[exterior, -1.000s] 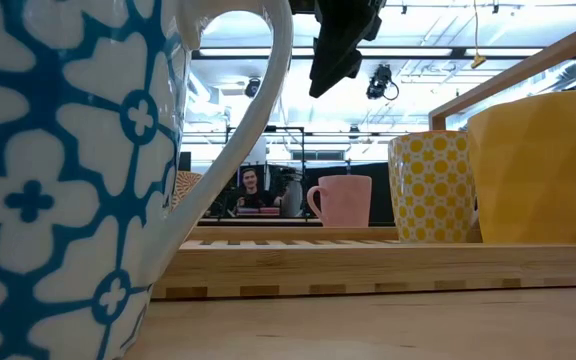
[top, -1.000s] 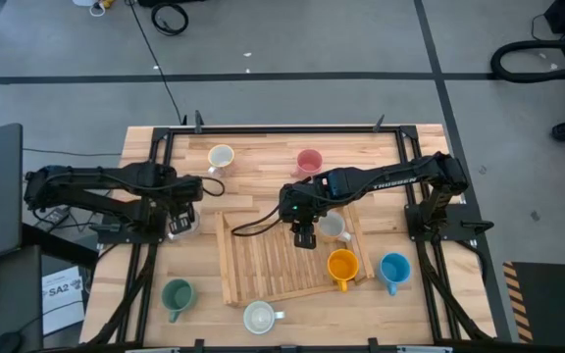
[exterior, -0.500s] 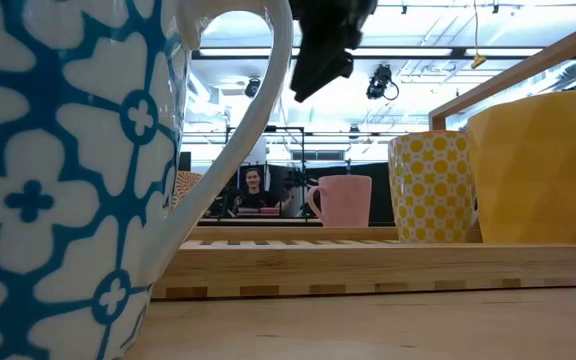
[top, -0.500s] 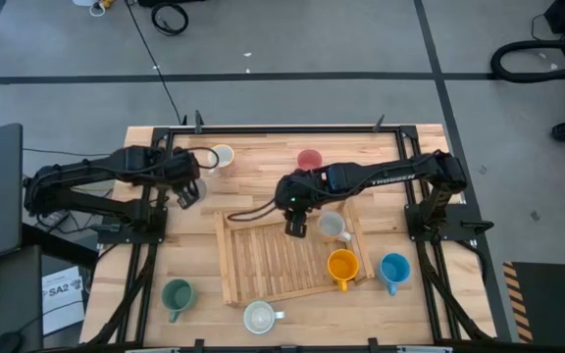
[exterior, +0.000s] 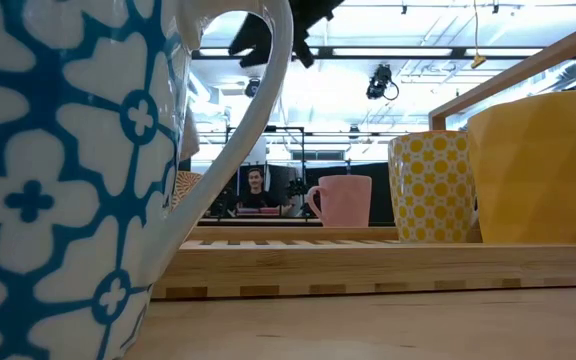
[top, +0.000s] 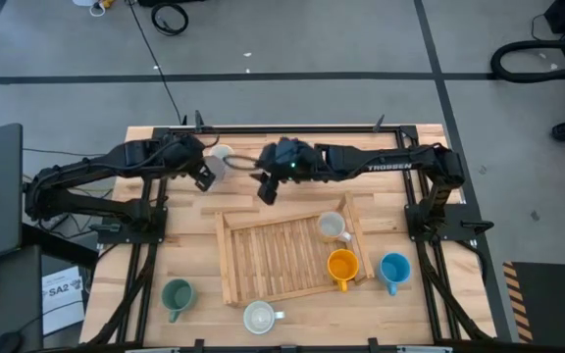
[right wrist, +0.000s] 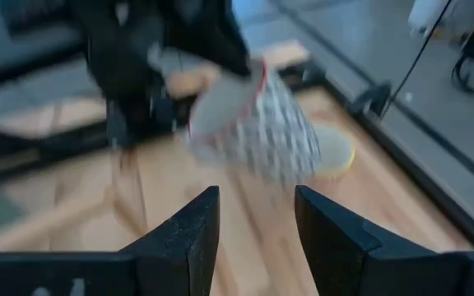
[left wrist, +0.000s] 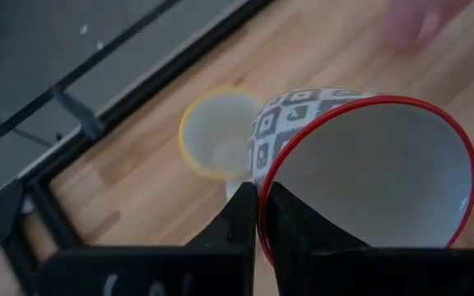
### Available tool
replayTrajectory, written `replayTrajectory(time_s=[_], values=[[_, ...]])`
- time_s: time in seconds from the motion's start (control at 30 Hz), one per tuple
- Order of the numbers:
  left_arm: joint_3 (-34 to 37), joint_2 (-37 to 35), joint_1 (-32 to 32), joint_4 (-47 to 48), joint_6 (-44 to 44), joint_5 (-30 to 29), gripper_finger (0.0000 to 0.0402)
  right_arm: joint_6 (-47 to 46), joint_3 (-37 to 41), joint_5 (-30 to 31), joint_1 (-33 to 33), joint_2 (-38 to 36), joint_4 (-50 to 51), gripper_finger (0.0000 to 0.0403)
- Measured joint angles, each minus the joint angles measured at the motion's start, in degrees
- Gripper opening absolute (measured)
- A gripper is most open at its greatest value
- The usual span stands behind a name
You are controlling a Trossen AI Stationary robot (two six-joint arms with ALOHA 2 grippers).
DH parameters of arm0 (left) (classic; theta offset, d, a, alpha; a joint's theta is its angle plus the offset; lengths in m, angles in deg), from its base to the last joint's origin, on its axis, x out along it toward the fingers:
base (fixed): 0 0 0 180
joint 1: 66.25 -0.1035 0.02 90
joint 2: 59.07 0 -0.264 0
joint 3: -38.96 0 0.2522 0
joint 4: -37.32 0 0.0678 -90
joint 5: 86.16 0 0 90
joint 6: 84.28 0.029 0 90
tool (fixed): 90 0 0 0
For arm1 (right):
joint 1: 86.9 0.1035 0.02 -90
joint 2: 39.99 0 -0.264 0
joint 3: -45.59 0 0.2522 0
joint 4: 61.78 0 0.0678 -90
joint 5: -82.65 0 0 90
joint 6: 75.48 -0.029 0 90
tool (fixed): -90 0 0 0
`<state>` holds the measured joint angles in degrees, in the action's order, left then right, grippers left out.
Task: Place coffee mugs
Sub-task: Put the white-gray patterned mug on the shelf
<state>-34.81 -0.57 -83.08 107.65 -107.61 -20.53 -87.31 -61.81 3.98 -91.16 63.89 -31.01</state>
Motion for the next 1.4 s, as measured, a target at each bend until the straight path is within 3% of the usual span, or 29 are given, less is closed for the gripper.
replayTrajectory(time_s=[0.33, 0.7, 1.03, 1.4], values=[[0.0, 0.02, -1.01, -9.61, 0.53, -0.03, 0.0021, 1.55, 0.0, -0.9, -2.71, 0.0, -12.12, 0.0164], [-0.07, 2.79, -0.95, -12.28, -2.98, 1.75, 0.0022, 1.52, 0.0, -0.4, -2.55, 0.0, -12.87, 0.0164], [-0.07, 12.56, -0.91, -13.61, -4.55, 4.79, 0.0022, -3.28, 0.0, 5.47, -2.56, 0.0, 2.02, 0.0164], [-0.07, 18.18, -0.91, -22.19, -4.55, 9.81, 0.0022, -3.66, 0.0, 5.55, -2.58, 0.01, 8.45, 0.0164]])
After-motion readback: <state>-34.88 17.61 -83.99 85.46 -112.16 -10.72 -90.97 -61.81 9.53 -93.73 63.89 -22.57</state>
